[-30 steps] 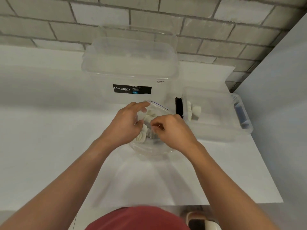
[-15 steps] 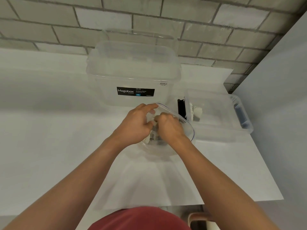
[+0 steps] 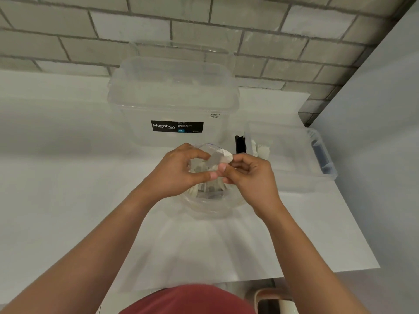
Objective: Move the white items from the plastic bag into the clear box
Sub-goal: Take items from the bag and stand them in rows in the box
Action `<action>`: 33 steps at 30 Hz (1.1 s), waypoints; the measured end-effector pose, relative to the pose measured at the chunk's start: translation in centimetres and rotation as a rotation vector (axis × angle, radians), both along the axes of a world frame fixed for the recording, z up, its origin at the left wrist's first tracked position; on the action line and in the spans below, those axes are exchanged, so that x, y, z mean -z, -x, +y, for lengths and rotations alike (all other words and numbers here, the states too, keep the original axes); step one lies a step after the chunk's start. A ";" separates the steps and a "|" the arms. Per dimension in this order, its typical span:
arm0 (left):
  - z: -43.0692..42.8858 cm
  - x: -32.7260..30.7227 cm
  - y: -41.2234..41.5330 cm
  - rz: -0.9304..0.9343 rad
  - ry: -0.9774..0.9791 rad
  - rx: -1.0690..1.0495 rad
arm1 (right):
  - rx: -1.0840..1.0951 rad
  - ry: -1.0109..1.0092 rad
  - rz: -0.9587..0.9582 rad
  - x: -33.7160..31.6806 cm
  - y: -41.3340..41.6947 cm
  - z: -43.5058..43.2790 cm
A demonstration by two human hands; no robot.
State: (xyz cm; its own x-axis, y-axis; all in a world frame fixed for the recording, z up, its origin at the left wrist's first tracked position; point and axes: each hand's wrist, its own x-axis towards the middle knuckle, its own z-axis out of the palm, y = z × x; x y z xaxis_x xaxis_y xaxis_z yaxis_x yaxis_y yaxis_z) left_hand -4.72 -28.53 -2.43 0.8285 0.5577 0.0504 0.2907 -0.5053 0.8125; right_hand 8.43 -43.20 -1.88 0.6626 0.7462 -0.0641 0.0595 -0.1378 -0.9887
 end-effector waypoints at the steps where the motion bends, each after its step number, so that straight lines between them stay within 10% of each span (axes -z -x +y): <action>1: 0.0 0.1 -0.2 -0.009 -0.014 0.002 | -0.012 0.004 0.001 0.1 0.0 0.0; 12: 0.0 0.2 -0.5 0.056 -0.106 0.025 | -0.156 0.150 -0.497 -2.9 -2.5 -0.9; 21: -0.5 0.5 -0.5 0.001 -0.058 -0.150 | 0.133 0.239 -0.778 -5.7 -12.1 -2.1; 33: -0.4 0.4 -0.8 0.015 -0.081 -0.209 | -0.250 0.931 -0.771 3.2 -20.8 1.9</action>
State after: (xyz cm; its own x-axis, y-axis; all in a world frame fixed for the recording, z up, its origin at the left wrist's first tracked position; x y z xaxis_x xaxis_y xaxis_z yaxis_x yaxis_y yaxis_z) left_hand -3.94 -28.94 -2.80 0.6967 0.7117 0.0905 0.4077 -0.4965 0.7663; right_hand 29.27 -41.29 -5.06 0.6086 0.7369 -0.2944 0.7093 -0.6715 -0.2144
